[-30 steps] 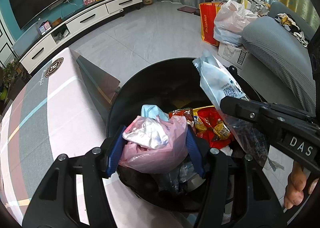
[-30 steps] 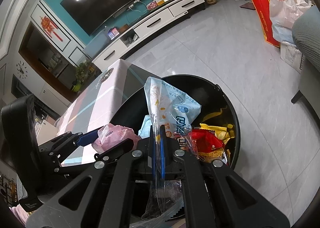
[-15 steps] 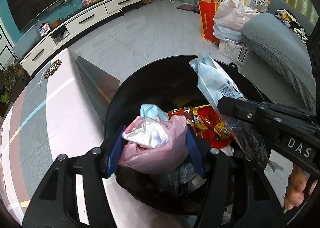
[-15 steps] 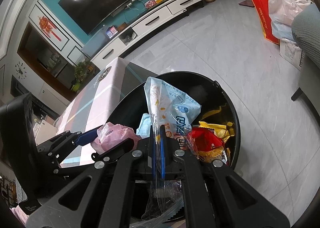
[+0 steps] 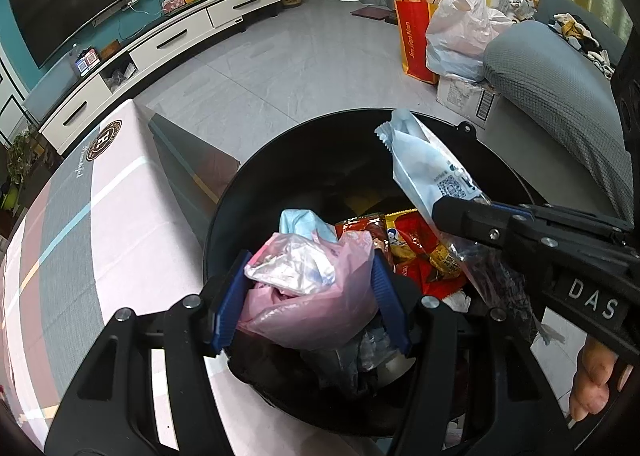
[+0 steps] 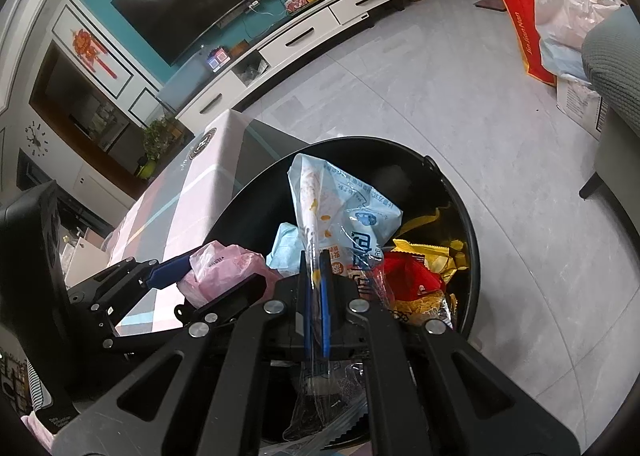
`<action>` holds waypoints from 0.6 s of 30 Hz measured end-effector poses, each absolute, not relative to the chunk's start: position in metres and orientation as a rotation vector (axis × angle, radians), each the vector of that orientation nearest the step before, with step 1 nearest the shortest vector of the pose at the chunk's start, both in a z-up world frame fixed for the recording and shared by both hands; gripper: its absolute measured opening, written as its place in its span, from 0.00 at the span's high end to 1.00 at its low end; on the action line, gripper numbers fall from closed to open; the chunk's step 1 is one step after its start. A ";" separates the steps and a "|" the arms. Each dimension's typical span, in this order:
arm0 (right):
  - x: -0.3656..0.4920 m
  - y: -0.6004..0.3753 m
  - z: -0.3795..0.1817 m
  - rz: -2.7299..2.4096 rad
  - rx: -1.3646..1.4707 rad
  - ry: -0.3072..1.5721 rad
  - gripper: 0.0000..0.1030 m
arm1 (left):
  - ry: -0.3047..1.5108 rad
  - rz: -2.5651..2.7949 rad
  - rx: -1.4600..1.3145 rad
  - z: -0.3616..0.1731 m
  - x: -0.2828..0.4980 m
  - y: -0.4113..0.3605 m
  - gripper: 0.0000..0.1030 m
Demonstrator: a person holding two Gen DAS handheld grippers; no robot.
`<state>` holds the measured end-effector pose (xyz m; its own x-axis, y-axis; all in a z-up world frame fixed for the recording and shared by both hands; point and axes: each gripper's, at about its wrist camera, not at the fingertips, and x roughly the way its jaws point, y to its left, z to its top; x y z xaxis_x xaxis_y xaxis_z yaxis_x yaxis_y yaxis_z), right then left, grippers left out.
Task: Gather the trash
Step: 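Lower the pink bag and clear bag into the black bin with both tools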
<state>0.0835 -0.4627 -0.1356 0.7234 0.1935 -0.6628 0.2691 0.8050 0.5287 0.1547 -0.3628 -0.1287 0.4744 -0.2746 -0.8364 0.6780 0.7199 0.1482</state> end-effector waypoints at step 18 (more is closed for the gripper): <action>0.090 -0.458 -0.139 -0.064 0.640 0.806 0.95 | 0.901 -0.613 0.526 -0.132 0.157 -0.364 0.40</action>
<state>0.0902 -0.4584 -0.1386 0.7008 0.1830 -0.6895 0.2892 0.8106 0.5091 0.1568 -0.3643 -0.1318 0.4753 -0.2644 -0.8392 0.6833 0.7117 0.1627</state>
